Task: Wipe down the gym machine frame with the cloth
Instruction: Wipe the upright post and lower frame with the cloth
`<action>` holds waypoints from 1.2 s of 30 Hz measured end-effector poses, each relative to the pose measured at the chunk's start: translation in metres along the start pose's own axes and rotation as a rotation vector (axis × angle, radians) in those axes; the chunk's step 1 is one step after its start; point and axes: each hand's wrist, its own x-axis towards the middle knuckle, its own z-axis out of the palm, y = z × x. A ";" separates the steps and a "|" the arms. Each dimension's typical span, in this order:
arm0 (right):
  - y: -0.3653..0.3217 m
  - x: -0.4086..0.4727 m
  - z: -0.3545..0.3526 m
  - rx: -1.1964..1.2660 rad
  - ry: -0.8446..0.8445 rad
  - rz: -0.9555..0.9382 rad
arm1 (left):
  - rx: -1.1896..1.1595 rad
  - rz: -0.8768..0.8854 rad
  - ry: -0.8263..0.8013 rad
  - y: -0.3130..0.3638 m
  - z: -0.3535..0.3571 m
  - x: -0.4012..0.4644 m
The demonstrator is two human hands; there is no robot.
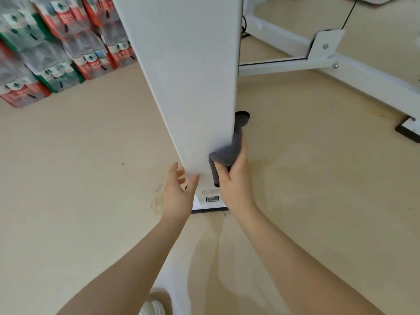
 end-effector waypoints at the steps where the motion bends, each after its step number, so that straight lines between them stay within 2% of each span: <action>1: 0.009 -0.004 0.000 -0.022 -0.016 0.049 | -0.009 0.029 0.025 0.005 -0.006 -0.001; 5: 0.052 -0.024 -0.002 -0.118 -0.077 0.299 | -0.045 0.175 0.013 0.024 -0.026 -0.002; 8: 0.065 -0.025 0.001 -0.106 -0.050 0.353 | -0.060 0.263 -0.031 0.034 -0.024 -0.005; 10: 0.053 -0.021 0.005 -0.072 -0.004 0.313 | -0.103 0.236 0.024 0.036 -0.016 -0.006; 12: 0.029 -0.018 0.005 -0.007 0.033 0.183 | -0.130 0.179 0.094 0.039 -0.012 -0.005; 16: -0.021 -0.010 0.000 0.056 0.028 -0.031 | -0.133 0.141 0.111 0.044 -0.013 -0.004; 20: -0.029 -0.002 -0.003 0.015 0.036 -0.003 | -0.085 0.139 0.090 0.049 -0.018 -0.005; 24: 0.000 -0.003 -0.006 -0.042 -0.001 0.177 | -0.109 0.110 0.120 0.047 -0.013 -0.008; 28: 0.011 -0.006 -0.009 -0.075 -0.038 0.253 | -0.114 0.113 0.143 0.044 -0.008 -0.009; 31: -0.016 -0.002 -0.008 -0.023 -0.004 0.197 | -0.089 0.108 0.146 0.045 -0.009 -0.008; 36: -0.070 0.009 -0.008 0.051 0.024 -0.053 | -0.106 0.055 0.111 0.054 -0.011 -0.013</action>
